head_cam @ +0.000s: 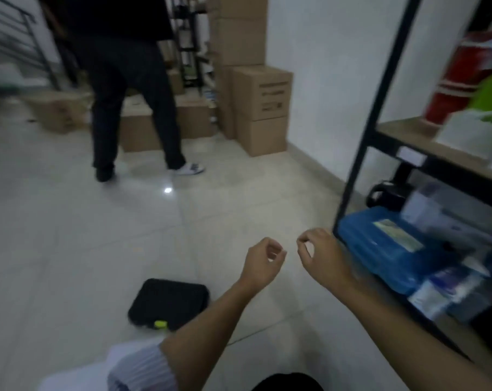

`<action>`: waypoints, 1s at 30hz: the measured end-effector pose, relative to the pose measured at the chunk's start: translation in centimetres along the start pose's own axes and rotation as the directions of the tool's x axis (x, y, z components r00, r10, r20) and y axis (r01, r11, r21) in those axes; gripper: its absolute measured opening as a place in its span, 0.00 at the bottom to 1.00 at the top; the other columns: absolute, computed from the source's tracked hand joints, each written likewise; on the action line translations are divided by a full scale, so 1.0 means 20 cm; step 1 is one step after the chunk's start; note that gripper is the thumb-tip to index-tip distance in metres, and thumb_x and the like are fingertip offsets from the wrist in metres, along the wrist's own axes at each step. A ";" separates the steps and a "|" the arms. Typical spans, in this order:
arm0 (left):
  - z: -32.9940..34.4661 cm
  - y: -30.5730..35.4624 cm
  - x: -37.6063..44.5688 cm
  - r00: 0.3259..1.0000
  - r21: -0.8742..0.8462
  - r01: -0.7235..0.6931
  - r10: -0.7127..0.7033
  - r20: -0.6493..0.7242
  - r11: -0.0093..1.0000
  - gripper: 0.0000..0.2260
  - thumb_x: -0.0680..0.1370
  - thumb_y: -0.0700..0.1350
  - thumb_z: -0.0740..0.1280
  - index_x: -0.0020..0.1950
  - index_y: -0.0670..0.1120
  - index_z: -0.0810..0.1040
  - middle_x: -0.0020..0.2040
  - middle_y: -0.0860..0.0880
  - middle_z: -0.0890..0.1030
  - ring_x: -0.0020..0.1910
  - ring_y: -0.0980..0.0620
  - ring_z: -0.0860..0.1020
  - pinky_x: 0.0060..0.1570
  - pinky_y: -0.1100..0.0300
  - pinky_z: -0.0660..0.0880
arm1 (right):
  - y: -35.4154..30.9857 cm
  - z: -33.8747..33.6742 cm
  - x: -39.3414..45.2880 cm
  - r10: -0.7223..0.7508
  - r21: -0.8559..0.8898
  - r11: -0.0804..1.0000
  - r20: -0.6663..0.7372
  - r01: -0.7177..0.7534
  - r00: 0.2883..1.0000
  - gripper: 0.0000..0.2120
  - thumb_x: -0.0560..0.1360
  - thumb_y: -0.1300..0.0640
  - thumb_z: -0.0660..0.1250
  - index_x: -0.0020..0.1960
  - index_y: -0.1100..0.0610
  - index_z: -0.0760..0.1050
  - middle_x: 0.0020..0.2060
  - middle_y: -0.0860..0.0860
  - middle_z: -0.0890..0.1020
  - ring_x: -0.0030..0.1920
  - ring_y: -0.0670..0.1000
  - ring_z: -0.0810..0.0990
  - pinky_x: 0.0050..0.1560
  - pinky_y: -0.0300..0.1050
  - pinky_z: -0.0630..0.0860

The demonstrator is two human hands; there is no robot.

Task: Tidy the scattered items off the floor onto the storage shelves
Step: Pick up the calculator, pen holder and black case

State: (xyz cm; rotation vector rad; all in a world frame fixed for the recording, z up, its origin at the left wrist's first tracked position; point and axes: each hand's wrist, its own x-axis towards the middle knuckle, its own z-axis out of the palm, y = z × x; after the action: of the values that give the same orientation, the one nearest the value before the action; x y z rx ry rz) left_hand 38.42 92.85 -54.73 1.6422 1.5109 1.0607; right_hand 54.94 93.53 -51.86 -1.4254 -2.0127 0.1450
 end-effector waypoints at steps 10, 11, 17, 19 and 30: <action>-0.87 -0.70 -0.50 0.832 -0.008 0.370 -0.335 -0.442 0.929 0.03 0.79 0.43 0.66 0.50 0.43 0.76 0.43 0.50 0.81 0.44 0.52 0.79 0.44 0.65 0.74 | -0.95 0.82 0.09 -0.417 0.328 0.901 0.464 0.286 0.781 0.10 0.78 0.53 0.64 0.42 0.57 0.76 0.36 0.49 0.79 0.37 0.50 0.76 0.39 0.48 0.74; -0.93 -0.76 -0.56 0.806 -0.004 0.396 -0.349 -0.478 0.918 0.04 0.79 0.43 0.67 0.51 0.43 0.77 0.45 0.49 0.81 0.45 0.51 0.79 0.46 0.60 0.76 | -1.03 0.88 0.07 -0.443 0.347 0.889 0.479 0.300 0.758 0.10 0.78 0.53 0.64 0.42 0.57 0.76 0.36 0.50 0.79 0.37 0.50 0.75 0.39 0.48 0.74; -1.08 -0.98 -0.78 0.649 -0.149 0.514 -0.496 -0.576 0.845 0.06 0.79 0.44 0.68 0.53 0.43 0.77 0.46 0.53 0.78 0.43 0.57 0.77 0.42 0.71 0.71 | -1.30 1.15 -0.01 -0.524 0.430 0.845 0.549 0.318 0.651 0.08 0.78 0.55 0.64 0.44 0.59 0.78 0.38 0.52 0.80 0.38 0.49 0.73 0.38 0.45 0.71; -1.07 -1.05 -0.81 0.590 -0.256 0.533 -0.571 -0.571 0.806 0.07 0.78 0.45 0.68 0.53 0.43 0.77 0.48 0.51 0.79 0.47 0.53 0.79 0.49 0.62 0.75 | -1.32 1.22 -0.03 -0.521 0.413 0.852 0.600 0.322 0.607 0.08 0.77 0.54 0.65 0.45 0.58 0.77 0.39 0.51 0.80 0.38 0.49 0.75 0.39 0.46 0.73; -0.91 -1.45 -0.62 0.353 -0.744 0.562 -0.918 -0.181 0.362 0.08 0.79 0.44 0.66 0.54 0.40 0.77 0.46 0.44 0.78 0.46 0.47 0.79 0.37 0.60 0.73 | -1.00 1.76 -0.07 -0.227 0.222 0.972 0.813 0.075 0.536 0.09 0.78 0.55 0.65 0.55 0.58 0.76 0.47 0.53 0.81 0.47 0.52 0.79 0.50 0.48 0.78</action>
State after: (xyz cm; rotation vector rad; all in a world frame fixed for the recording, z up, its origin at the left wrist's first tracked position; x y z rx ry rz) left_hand 8.81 82.88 -73.62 -0.0391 1.7886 1.2628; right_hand 19.15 93.89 -70.97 -1.1404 -2.7843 1.0871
